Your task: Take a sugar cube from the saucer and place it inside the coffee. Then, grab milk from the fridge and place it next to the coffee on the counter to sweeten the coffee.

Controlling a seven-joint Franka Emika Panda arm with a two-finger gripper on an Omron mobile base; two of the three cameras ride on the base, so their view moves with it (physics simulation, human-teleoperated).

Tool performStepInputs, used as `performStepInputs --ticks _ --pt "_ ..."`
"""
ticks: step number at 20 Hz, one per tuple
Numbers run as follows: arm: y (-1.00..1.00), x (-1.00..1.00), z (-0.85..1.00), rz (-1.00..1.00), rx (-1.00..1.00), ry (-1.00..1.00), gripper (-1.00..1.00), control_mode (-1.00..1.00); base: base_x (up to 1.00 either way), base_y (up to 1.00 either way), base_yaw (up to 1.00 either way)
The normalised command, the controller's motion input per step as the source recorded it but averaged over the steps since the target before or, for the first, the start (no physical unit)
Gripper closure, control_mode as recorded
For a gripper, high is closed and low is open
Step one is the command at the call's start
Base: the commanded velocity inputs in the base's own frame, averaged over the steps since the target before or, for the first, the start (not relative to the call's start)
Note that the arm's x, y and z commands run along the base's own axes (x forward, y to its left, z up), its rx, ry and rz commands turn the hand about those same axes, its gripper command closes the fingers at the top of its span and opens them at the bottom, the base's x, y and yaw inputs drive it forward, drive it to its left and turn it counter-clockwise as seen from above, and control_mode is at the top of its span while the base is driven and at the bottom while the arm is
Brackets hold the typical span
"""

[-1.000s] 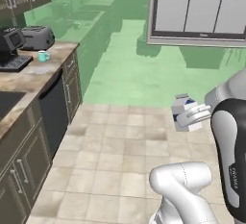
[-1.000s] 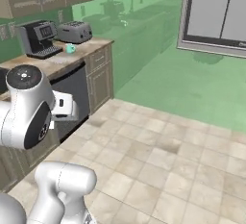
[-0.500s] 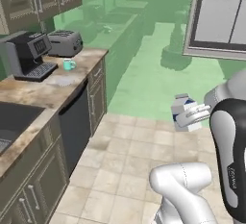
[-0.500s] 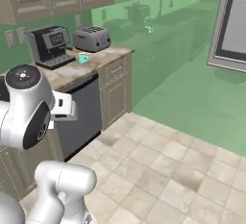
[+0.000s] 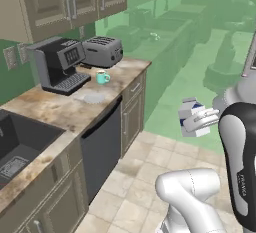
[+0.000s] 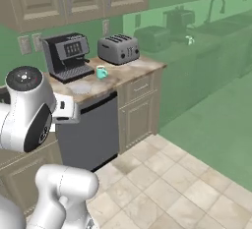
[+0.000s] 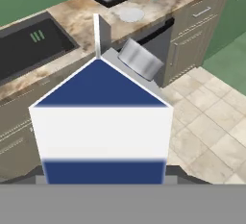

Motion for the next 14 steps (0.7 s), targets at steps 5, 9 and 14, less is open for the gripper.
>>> performStepInputs --ticks 5,9,14 --pt "0.0 0.0 0.0 0.0 0.0 0.0 1.0 1.0 1.0 -0.2 0.42" --pt "0.0 0.0 0.0 0.0 0.0 0.0 1.0 1.0 1.0 -0.48 0.4" --pt "0.0 0.0 0.0 0.0 0.0 0.0 1.0 1.0 1.0 -0.54 0.39"
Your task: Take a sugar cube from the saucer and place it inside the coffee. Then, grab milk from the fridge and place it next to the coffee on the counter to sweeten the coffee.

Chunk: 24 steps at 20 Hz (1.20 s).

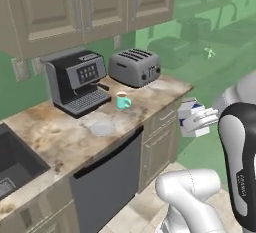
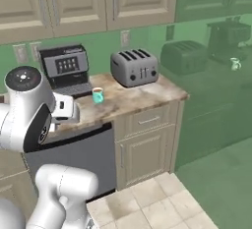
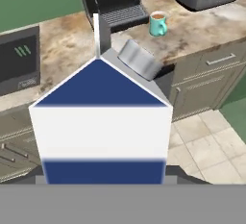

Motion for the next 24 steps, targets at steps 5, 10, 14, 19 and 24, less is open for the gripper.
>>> performStepInputs --ticks 5,10,14,19,24 --pt "0.0 0.0 0.0 0.0 0.0 0.0 1.0 1.0 1.0 -0.32 0.39" --pt "0.0 0.0 0.0 0.0 0.0 0.0 1.0 1.0 0.76 -0.26 0.42" --pt "0.0 0.0 0.0 0.0 0.0 0.0 1.0 1.0 0.06 -0.54 0.41" --pt "0.0 0.0 0.0 0.0 0.0 0.0 1.0 1.0 0.36 -0.33 0.4" --pt "0.0 0.0 0.0 0.0 0.0 0.0 1.0 1.0 0.06 -0.33 0.38"
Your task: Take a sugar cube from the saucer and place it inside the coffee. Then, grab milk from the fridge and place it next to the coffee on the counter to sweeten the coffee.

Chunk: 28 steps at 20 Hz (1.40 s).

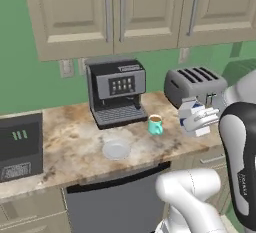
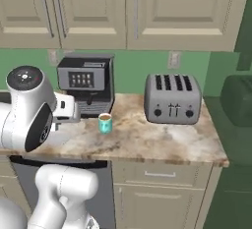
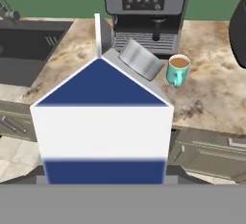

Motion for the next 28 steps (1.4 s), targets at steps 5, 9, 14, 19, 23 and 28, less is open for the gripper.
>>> performStepInputs --ticks 5,9,14,19,23,28 --pt "0.0 0.0 0.0 0.0 0.0 0.0 1.0 1.0 0.11 -0.4 0.35" --pt "0.0 0.0 0.0 0.0 0.0 0.0 1.0 1.0 0.69 -0.84 0.2" --pt "-0.01 0.13 -0.2 0.03 0.0 0.0 1.0 -1.0 0.53 -0.39 0.13" --pt "-0.31 0.18 -1.0 0.27 0.01 -0.25 1.0 -1.0 0.0 0.0 0.0" --pt "-0.67 0.08 -0.83 0.3 0.11 -0.37 1.0 -1.0 0.0 0.0 0.0" --pt "-0.28 0.78 -0.52 0.35 0.12 -0.13 1.0 -1.0 0.0 0.0 0.0"
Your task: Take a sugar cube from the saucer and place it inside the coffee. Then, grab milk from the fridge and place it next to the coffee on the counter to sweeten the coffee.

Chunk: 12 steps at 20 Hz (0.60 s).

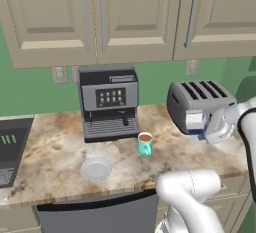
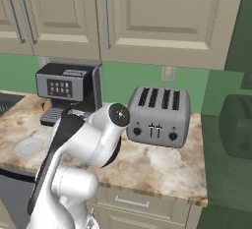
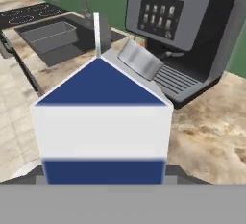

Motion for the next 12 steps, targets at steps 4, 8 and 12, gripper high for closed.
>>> performStepInputs --ticks 4,8,12 --pt "-0.09 0.35 -0.53 0.4 0.05 -0.02 1.0 -1.0 0.0 0.0 0.0" --pt "0.02 0.27 -0.76 0.28 0.01 -0.02 1.0 -1.0 0.0 0.0 0.0" --pt "0.0 0.64 -0.67 0.06 0.07 -0.08 1.0 -1.0 0.0 0.0 0.0"
